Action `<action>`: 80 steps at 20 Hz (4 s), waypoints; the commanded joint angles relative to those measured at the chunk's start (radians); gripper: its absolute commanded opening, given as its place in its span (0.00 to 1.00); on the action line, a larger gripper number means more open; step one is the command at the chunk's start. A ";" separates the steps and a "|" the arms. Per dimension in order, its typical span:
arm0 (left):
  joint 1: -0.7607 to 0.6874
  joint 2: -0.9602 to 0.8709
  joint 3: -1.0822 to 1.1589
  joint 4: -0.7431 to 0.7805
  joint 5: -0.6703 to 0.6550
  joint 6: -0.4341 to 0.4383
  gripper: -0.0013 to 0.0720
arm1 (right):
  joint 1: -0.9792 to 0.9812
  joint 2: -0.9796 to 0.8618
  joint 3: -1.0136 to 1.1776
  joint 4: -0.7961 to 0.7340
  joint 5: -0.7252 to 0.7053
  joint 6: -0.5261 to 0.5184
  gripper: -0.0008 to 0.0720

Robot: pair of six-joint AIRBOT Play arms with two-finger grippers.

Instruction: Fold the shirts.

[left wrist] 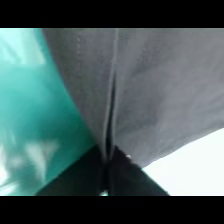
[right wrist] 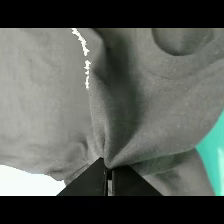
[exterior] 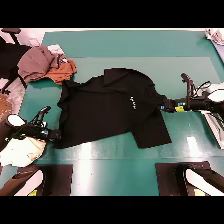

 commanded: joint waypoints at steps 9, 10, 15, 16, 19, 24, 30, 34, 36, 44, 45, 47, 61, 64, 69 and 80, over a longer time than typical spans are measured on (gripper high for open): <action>-0.013 0.113 0.615 -0.232 -0.060 -0.394 0.05 | -0.059 0.229 0.184 -0.025 0.119 -0.130 0.03; -0.013 0.112 0.724 -0.280 -0.041 -0.404 0.05 | -0.035 0.270 0.275 -0.029 0.100 -0.156 0.03; -0.013 0.112 1.301 -0.322 0.108 -0.511 0.05 | 0.002 0.311 0.867 -0.345 0.027 -0.127 0.03; -0.013 0.112 1.411 -0.312 0.146 -0.537 0.05 | 0.002 0.283 1.007 -0.391 0.039 -0.098 0.03; -0.013 0.112 1.642 -0.267 0.173 -0.657 0.05 | 0.019 0.166 1.388 -0.384 0.058 -0.014 0.02; -0.013 0.098 1.576 -0.013 -0.093 -0.835 0.05 | 0.029 0.030 1.499 -0.470 0.243 0.379 0.02; -0.014 0.028 0.674 -0.023 0.093 -0.774 0.05 | -0.002 -0.187 0.734 -0.299 0.206 0.496 0.03; -0.014 -0.056 0.296 -0.198 0.573 -0.647 0.05 | 0.072 -0.438 0.586 -0.250 -0.032 0.418 0.03; -0.014 -0.127 0.272 -0.245 0.679 -0.583 0.05 | 0.114 -0.558 0.636 -0.250 -0.072 0.379 0.03; -0.014 -0.315 0.295 -0.589 0.846 -0.230 0.05 | 0.156 -0.859 1.069 -0.340 -0.052 0.337 0.03; -0.014 -0.315 0.312 -0.589 0.867 -0.219 0.05 | 0.150 -0.876 1.109 -0.340 -0.057 0.337 0.03; -0.014 -0.317 0.358 -0.589 0.930 -0.208 0.05 | 0.131 -0.917 1.191 -0.338 -0.047 0.338 0.03; -0.112 -0.568 0.642 -0.564 0.887 -0.144 0.46 | 0.088 -1.002 1.289 -0.329 -0.025 0.329 0.41; -0.112 -0.564 0.678 -0.505 0.794 -0.144 0.85 | 0.050 -0.962 1.310 -0.332 0.006 0.300 0.63; -0.104 -0.409 0.795 -0.102 0.584 -0.193 0.84 | -0.044 -0.756 1.152 -0.337 0.142 0.190 0.78; -0.099 -0.066 0.475 0.301 -0.061 -0.320 0.84 | -0.180 -0.185 0.226 -0.259 0.207 0.095 0.78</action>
